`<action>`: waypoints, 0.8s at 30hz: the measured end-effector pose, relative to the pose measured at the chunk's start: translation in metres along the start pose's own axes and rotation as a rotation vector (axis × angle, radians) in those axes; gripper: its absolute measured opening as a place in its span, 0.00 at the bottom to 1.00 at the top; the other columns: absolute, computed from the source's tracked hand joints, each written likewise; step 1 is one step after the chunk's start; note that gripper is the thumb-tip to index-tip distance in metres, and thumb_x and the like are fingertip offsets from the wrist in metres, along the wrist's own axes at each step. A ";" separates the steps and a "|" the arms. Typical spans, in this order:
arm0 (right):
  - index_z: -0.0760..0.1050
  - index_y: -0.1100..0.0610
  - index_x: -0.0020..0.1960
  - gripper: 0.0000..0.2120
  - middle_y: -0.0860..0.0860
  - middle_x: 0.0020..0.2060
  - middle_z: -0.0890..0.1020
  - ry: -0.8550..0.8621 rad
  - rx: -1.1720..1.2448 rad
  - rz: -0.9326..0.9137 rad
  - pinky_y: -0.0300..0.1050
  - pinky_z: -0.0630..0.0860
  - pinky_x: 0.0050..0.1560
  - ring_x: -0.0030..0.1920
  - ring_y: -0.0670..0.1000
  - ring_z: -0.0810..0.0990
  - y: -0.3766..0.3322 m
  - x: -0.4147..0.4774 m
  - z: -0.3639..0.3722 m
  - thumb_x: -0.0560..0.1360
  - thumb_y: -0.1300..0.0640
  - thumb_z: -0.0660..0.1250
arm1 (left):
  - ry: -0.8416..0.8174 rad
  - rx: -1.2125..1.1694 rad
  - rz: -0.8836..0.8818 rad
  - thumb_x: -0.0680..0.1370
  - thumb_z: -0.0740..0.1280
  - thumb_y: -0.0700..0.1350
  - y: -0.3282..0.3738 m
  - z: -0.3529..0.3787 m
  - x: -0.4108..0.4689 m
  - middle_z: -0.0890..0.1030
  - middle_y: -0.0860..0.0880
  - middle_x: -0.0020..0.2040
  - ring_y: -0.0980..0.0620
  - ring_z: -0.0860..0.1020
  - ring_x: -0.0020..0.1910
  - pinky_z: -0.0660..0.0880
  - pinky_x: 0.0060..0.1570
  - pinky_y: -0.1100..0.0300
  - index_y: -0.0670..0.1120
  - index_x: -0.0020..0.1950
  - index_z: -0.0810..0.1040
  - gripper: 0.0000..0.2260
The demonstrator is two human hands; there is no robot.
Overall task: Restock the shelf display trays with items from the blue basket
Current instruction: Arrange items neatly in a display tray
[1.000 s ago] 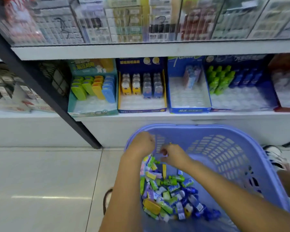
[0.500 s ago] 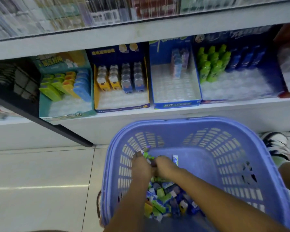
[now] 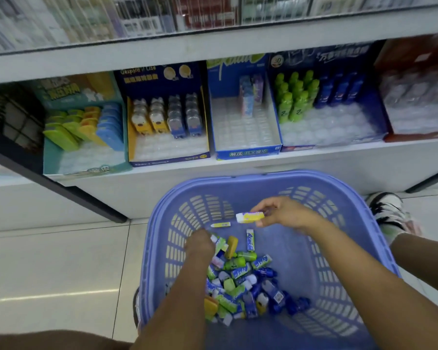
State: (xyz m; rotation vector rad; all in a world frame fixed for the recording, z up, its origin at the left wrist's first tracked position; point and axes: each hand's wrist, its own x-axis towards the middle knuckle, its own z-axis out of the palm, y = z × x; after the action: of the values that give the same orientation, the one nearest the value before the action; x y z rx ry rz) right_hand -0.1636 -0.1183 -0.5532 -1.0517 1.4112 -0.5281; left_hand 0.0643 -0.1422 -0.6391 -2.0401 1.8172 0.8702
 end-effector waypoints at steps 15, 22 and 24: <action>0.76 0.56 0.34 0.10 0.50 0.24 0.78 0.483 -0.007 -0.430 0.33 0.72 0.30 0.24 0.43 0.74 -0.105 -0.047 -0.009 0.74 0.55 0.69 | -0.474 -1.357 0.350 0.80 0.59 0.38 0.063 -0.160 -0.078 0.77 0.43 0.38 0.49 0.78 0.32 0.81 0.35 0.56 0.39 0.48 0.76 0.07; 0.76 0.56 0.49 0.09 0.47 0.32 0.80 0.792 0.070 -0.605 0.32 0.75 0.35 0.30 0.40 0.78 -0.151 -0.045 -0.045 0.72 0.66 0.70 | -0.165 -1.468 0.436 0.82 0.59 0.44 0.085 -0.196 -0.104 0.73 0.48 0.31 0.56 0.69 0.23 0.62 0.20 0.67 0.44 0.49 0.74 0.07; 0.76 0.58 0.48 0.09 0.50 0.34 0.79 0.876 -0.034 -0.603 0.32 0.75 0.38 0.33 0.41 0.78 -0.165 -0.035 -0.058 0.70 0.67 0.71 | -0.122 -1.460 0.438 0.82 0.59 0.48 0.093 -0.195 -0.103 0.74 0.49 0.28 0.56 0.68 0.22 0.61 0.20 0.67 0.44 0.48 0.77 0.11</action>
State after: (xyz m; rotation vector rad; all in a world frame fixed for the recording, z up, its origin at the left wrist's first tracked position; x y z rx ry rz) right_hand -0.1784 -0.1844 -0.3877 -1.3506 1.8289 -1.5455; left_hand 0.0206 -0.1866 -0.4084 -1.9644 1.6593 2.9947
